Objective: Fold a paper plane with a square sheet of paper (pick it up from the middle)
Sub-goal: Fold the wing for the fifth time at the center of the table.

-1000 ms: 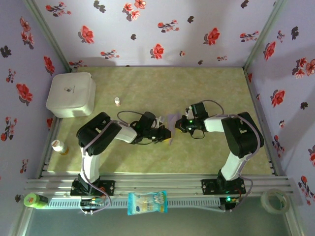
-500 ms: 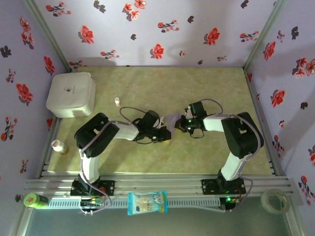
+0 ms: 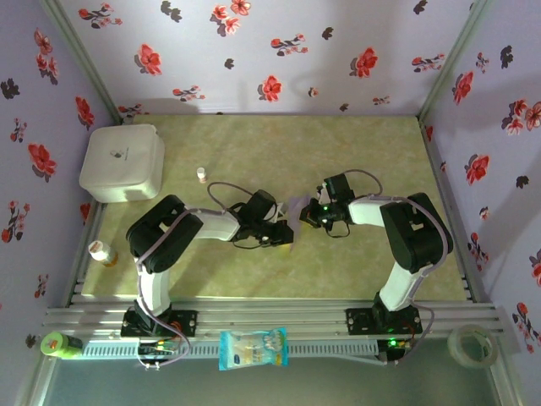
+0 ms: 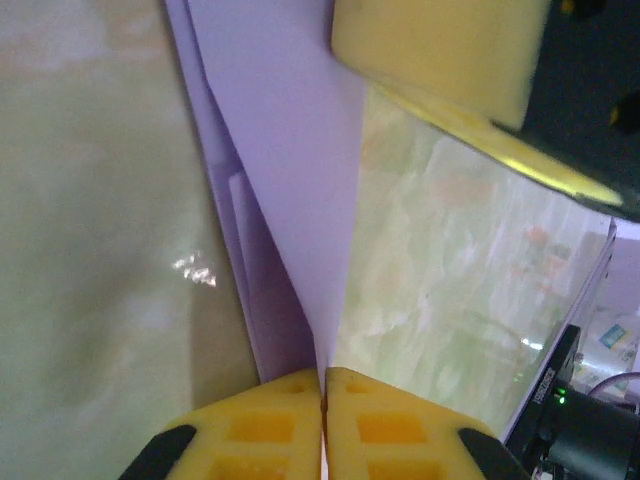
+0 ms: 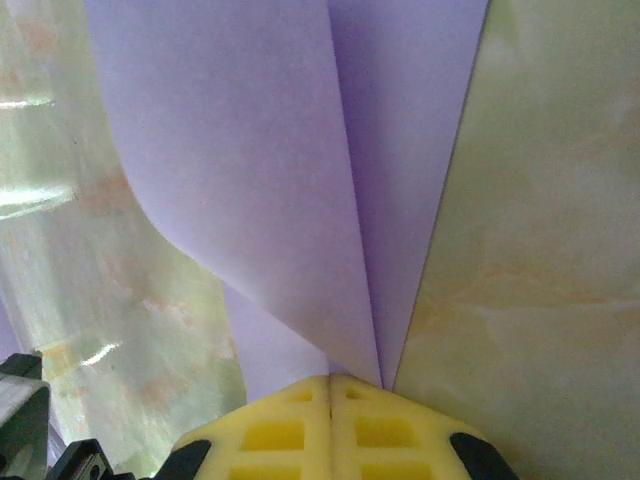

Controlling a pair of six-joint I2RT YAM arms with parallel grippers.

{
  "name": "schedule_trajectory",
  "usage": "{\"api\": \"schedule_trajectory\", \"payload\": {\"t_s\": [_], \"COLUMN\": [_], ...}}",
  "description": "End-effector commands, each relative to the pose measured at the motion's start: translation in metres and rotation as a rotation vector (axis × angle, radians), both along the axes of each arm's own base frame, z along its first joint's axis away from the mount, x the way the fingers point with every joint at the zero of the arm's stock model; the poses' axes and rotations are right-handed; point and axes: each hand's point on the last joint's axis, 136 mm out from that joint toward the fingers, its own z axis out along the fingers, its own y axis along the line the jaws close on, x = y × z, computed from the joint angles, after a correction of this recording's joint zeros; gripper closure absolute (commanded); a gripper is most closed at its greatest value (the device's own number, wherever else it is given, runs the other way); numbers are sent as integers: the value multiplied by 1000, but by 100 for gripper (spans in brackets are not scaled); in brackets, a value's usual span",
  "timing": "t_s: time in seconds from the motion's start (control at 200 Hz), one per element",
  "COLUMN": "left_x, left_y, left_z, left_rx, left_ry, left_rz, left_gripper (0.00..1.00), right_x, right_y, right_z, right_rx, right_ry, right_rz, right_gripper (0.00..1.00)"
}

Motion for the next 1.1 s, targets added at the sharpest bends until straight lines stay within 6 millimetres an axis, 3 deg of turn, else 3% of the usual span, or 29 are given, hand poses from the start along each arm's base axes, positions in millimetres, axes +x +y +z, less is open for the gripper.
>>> {"api": "schedule_trajectory", "payload": {"t_s": [0.0,0.08,0.12,0.265,0.46,0.555,0.64,0.86,0.9,1.015,1.095], "left_x": [-40,-42,-42,-43,-46,-48,-49,-51,-51,-55,-57], "left_y": [27,28,28,28,32,34,35,35,36,38,39], "left_z": [-27,-26,-26,-26,-26,-26,-27,-26,-25,-26,-27], "left_rx": [138,139,137,137,144,147,147,144,145,147,150], "left_ry": [129,129,127,128,133,135,137,138,139,151,155], "left_rz": [-52,-53,-51,-56,-55,-55,-53,-61,-60,-63,-65], "left_gripper": [91,94,100,100,87,89,100,100,94,91,95], "right_x": [-23,-23,-23,-22,-22,-22,-22,-22,-22,-23,-23], "right_y": [-27,-26,-27,-27,-27,-27,-27,-27,-27,-27,-27], "right_z": [-36,-35,-35,-36,-35,-35,-35,-35,-36,-38,-39], "right_rx": [-167,-169,-172,-174,-177,-180,-180,-186,-187,-189,-191], "right_ry": [104,102,104,104,106,105,104,105,108,111,113], "right_rz": [-27,-26,-26,-28,-26,-25,-23,-21,-22,-21,-20], "right_gripper": [97,98,98,98,98,98,98,98,98,98,98]}}
